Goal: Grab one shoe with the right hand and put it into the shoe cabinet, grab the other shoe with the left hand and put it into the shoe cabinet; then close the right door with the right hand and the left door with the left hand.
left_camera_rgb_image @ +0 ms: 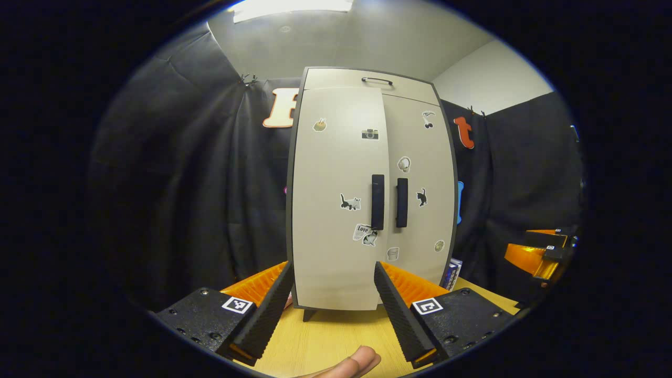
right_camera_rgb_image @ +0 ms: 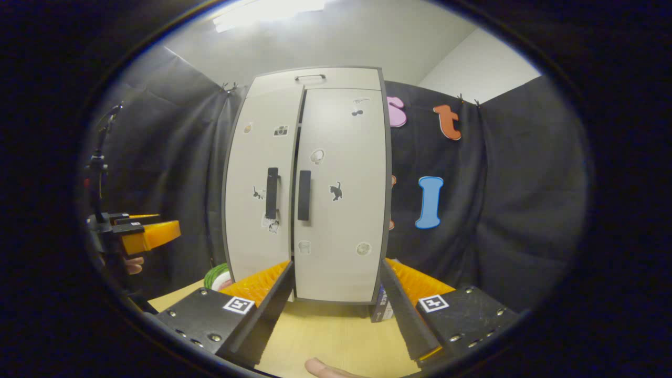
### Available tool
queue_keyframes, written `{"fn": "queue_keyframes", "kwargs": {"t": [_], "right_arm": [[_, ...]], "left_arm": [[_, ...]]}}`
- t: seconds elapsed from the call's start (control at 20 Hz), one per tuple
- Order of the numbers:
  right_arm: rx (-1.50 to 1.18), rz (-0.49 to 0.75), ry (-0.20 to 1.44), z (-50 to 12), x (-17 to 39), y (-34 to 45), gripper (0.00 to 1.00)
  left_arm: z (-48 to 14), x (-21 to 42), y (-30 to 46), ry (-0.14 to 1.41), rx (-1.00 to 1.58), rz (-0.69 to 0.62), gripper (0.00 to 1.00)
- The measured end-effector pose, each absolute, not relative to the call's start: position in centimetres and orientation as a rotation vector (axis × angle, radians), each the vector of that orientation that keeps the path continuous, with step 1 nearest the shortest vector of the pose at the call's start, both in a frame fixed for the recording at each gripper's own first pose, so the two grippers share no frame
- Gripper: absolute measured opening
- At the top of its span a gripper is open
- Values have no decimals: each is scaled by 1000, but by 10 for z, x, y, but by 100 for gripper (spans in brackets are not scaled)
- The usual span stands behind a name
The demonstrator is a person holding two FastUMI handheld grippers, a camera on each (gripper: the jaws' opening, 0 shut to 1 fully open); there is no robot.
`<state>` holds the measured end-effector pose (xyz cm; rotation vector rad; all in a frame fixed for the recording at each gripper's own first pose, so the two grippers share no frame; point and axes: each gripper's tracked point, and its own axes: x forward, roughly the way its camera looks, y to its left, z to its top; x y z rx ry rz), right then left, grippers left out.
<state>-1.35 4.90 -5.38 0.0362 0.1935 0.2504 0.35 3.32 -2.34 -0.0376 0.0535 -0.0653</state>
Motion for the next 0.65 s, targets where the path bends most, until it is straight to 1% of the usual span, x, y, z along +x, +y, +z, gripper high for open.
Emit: {"fn": "queue_keyframes", "kwargs": {"t": [0.1,0.25,0.4,0.65], "right_arm": [[45,243,197,-58,-12,48,98],[90,239,190,-60,-16,46,98],[102,253,178,-57,-21,41,98],[137,236,143,-50,-32,14,98]], "left_arm": [[-21,-3,29,40,-32,-62,95],[-30,-12,14,51,-110,-74,95],[-33,-16,-10,62,-60,-115,95],[-31,-20,-32,40,-2,-127,94]]}}
